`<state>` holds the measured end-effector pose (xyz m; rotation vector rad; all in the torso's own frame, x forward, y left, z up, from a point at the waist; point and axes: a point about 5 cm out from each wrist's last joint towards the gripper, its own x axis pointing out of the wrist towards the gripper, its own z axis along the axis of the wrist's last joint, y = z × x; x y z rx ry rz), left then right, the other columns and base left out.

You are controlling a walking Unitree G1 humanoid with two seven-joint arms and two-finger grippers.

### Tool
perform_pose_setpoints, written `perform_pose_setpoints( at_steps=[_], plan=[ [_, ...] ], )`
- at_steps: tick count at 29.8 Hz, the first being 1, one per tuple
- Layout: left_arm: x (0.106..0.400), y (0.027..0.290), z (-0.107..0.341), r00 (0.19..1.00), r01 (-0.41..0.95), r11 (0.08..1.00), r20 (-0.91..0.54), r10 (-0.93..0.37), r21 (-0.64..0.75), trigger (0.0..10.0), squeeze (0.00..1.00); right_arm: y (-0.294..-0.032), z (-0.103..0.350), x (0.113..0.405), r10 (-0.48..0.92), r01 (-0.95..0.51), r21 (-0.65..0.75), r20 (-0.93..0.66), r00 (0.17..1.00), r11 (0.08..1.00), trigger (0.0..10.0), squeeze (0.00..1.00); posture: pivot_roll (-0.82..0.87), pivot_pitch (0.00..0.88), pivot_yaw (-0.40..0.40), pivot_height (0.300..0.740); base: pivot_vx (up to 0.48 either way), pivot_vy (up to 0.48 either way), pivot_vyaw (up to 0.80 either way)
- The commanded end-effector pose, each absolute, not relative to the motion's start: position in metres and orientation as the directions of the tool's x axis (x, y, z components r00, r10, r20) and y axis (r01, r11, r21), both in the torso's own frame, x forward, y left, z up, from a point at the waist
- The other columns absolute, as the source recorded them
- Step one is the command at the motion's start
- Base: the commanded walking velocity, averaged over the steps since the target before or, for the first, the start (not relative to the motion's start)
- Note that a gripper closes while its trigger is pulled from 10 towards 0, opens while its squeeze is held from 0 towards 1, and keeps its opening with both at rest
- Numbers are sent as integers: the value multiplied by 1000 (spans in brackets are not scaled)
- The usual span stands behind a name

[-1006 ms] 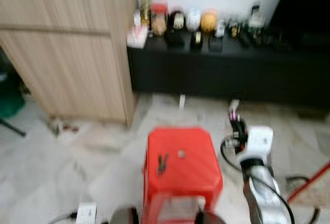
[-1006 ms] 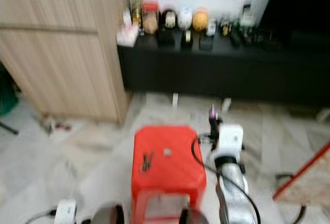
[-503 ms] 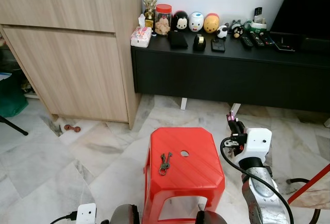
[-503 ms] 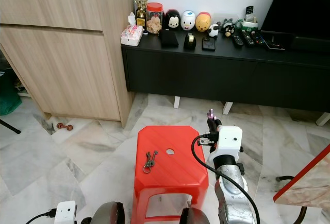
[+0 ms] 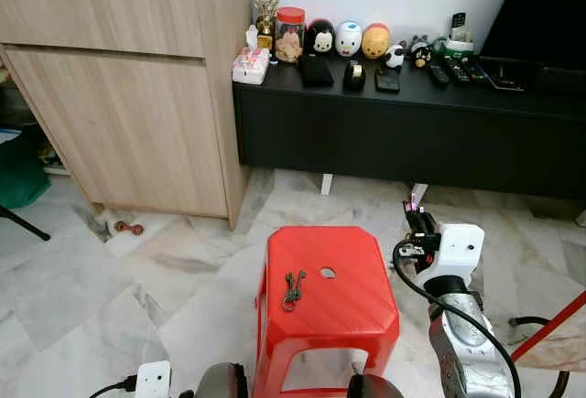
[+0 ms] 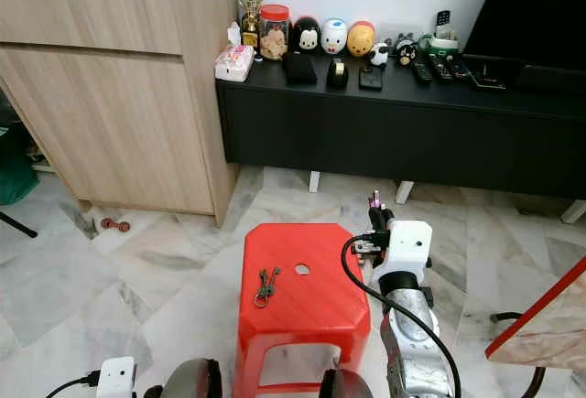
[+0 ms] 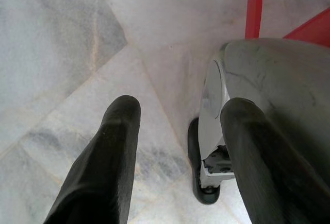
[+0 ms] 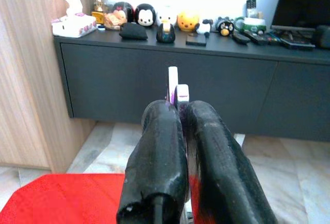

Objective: Hang keys on a hook

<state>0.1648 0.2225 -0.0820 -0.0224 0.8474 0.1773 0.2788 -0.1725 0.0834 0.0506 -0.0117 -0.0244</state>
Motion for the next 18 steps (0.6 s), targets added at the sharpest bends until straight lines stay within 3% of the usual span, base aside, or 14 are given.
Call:
perform_pose_setpoints(
  at_steps=[1,14,18],
  plan=[
    [162,210,-86,637,-136,990,-764,103,20,10000,0,-175,92,281,-38,35,63,45,998,997,10000,0,47,0,-85,614,-289,0,0],
    [161,209,-87,636,-135,991,-765,99,17,10000,0,-173,90,281,-40,37,67,34,999,997,10000,0,50,0,-89,614,-290,0,0],
    [161,209,-87,636,-133,991,-765,101,21,10000,0,-172,90,282,-38,36,69,29,999,997,10000,0,50,0,-89,614,0,0,0]
  ],
)
